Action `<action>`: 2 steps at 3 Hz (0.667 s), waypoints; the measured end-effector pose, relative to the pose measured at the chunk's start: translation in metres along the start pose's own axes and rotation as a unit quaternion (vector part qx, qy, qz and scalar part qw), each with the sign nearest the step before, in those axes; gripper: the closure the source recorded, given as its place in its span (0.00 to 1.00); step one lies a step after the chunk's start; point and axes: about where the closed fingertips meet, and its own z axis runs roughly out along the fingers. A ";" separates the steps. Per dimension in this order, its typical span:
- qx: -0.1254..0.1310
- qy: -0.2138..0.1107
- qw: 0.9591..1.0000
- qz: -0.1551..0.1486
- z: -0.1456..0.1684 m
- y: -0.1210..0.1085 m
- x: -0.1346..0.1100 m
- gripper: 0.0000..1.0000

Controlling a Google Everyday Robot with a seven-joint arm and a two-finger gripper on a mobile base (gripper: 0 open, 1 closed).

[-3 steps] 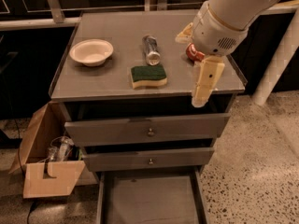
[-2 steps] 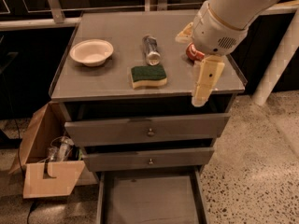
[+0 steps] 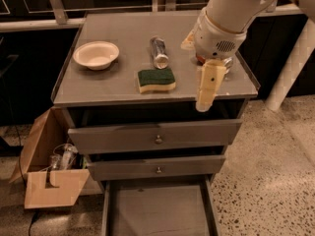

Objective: Place sponge into bottom drawer

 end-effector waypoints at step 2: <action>-0.010 -0.005 1.000 0.002 0.021 -0.026 -0.008 0.00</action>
Offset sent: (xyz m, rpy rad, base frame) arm 0.0185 0.0048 -0.0103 -0.0042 0.0333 -0.0039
